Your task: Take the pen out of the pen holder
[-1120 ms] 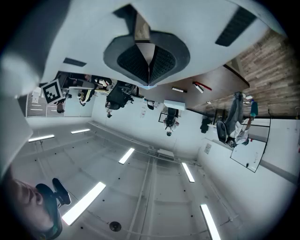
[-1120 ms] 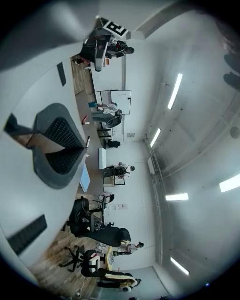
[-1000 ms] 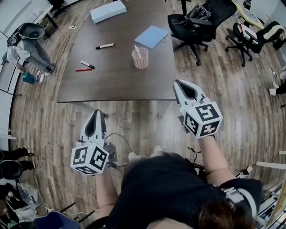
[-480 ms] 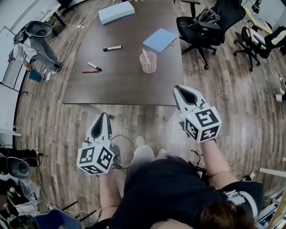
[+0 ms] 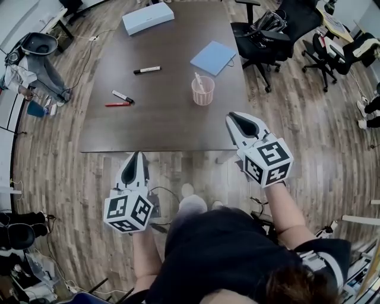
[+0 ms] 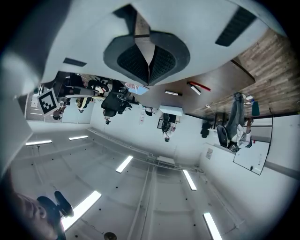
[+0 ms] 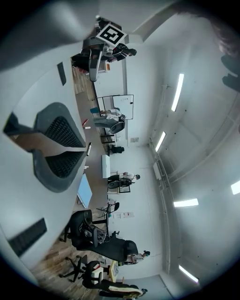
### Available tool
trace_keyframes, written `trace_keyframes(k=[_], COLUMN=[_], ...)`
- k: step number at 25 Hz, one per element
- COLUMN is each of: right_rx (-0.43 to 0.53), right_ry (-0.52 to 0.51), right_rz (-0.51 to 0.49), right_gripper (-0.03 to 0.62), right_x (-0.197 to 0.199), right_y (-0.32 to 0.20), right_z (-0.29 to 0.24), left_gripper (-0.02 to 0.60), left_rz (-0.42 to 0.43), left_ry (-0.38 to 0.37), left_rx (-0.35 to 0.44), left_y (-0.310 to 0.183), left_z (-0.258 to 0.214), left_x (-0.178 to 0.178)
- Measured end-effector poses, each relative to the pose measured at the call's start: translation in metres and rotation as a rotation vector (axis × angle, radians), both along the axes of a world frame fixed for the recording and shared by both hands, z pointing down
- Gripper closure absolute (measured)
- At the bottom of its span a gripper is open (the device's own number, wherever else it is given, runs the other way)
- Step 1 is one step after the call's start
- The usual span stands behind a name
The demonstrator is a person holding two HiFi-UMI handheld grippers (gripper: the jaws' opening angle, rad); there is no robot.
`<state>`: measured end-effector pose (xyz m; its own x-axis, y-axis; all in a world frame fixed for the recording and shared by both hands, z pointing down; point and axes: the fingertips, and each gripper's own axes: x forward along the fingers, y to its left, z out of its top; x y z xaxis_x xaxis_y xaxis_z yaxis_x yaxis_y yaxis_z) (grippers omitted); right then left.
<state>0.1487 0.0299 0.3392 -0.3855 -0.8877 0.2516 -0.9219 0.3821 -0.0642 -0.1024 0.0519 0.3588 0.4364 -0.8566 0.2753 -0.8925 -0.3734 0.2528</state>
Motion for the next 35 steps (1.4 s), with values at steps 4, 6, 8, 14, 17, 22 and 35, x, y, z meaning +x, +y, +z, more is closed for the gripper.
trace_keyframes(k=[4,6,8,14,17,22,35], right_rx=[-0.025,-0.034,-0.04,-0.063,-0.081,-0.094,-0.111], right_ry=[0.005,0.006,0.005,0.009,0.006,0.02,0.086], right_rz=[0.007,0.01,0.019,0.04,0.047,0.078,0.143], right_gripper=[0.54,0.53,0.52,0.49,0.474,0.469,0.469], right_x=[-0.02,-0.03,-0.038,-0.057,-0.063,-0.07,-0.061], right_y=[-0.028,-0.04,-0.053,-0.083,-0.094,-0.107,-0.135], right_z=[0.006,0.008,0.01,0.016,0.021,0.028,0.034], left_gripper=[0.554,0.553,0.554,0.554,0.554,0.554,0.552], left_rz=[0.013,0.024,0.035,0.061,0.069,0.099,0.125], left_ry=[-0.01,-0.011,-0.012,-0.016,-0.016,-0.02,0.014], left_rx=[-0.01,-0.015,-0.017,-0.035,-0.044,-0.064,-0.089], left_y=[-0.031,-0.046,-0.06,-0.091,-0.103,-0.114,-0.135], left_z=[0.006,0.009,0.01,0.019,0.022,0.031,0.047], left_x=[-0.021,-0.03,-0.038,-0.057,-0.064,-0.073,-0.07])
